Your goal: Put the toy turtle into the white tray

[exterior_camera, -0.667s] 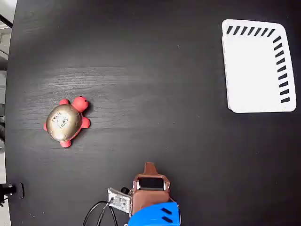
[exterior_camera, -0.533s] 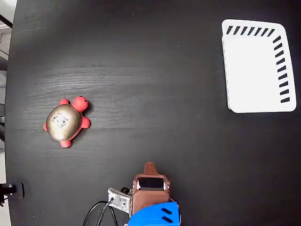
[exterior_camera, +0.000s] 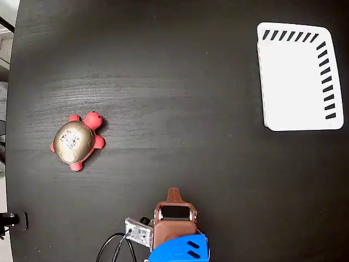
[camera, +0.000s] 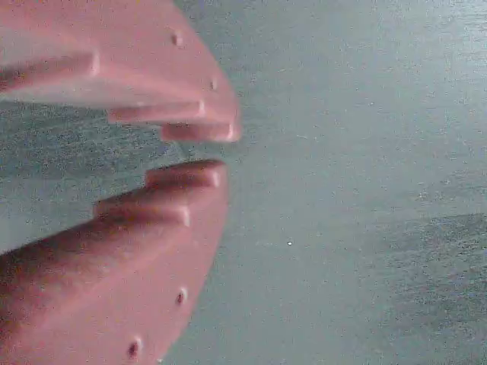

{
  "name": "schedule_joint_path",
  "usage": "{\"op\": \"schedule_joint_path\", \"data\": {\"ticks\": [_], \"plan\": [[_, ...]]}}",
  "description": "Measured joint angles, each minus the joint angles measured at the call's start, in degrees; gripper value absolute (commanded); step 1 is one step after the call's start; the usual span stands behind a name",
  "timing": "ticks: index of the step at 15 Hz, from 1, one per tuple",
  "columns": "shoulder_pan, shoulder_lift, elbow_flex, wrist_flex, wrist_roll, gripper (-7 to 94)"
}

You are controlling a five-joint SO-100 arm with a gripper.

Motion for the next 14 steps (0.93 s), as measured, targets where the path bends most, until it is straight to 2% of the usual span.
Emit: {"op": "schedule_joint_path", "data": {"ticks": [9, 12, 14], "plan": [[-0.53, 0.00, 0.00, -0.09, -0.18, 0], [-3.43, -4.13, -0.09, -3.34, -1.14, 0], [-7.65, -12.48, -0.70, -8.26, -2.90, 0]]}}
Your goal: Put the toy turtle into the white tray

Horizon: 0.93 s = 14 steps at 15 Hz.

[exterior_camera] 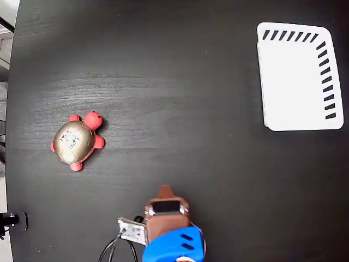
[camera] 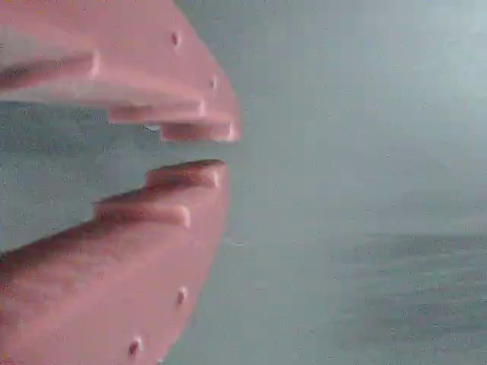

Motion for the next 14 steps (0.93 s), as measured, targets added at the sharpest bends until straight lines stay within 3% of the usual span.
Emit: {"op": "schedule_joint_path", "data": {"ticks": [4, 14], "plan": [[-8.17, -17.75, -9.14, -3.34, -0.18, 0], [-18.63, -53.09, -51.86, 8.88, -0.18, 0]]}}
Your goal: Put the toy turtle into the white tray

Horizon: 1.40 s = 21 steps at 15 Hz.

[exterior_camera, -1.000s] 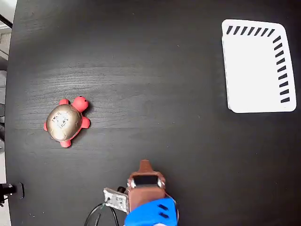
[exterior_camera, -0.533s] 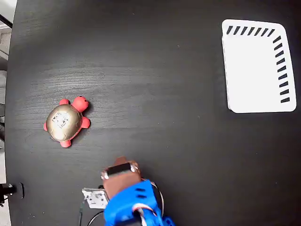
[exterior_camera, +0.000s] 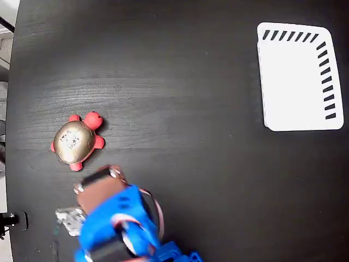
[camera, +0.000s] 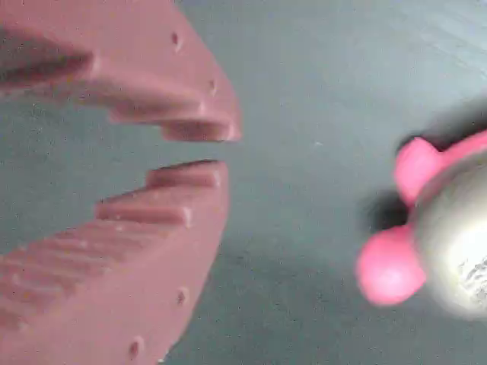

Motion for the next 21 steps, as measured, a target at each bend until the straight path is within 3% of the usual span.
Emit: {"op": "schedule_joint_path", "data": {"ticks": [3, 4, 7, 11, 14, 21], "plan": [[-3.96, -12.74, -6.42, 0.62, -0.26, 0], [-4.92, -15.12, -8.26, 0.62, -0.62, 4], [-7.29, -23.91, -15.73, 2.55, -2.99, 29], [-7.47, -36.47, -26.02, 5.27, -8.88, 41], [-7.56, -43.86, -31.46, 5.36, -14.59, 62], [-7.91, -56.78, -38.76, 6.50, -18.72, 62]]}}
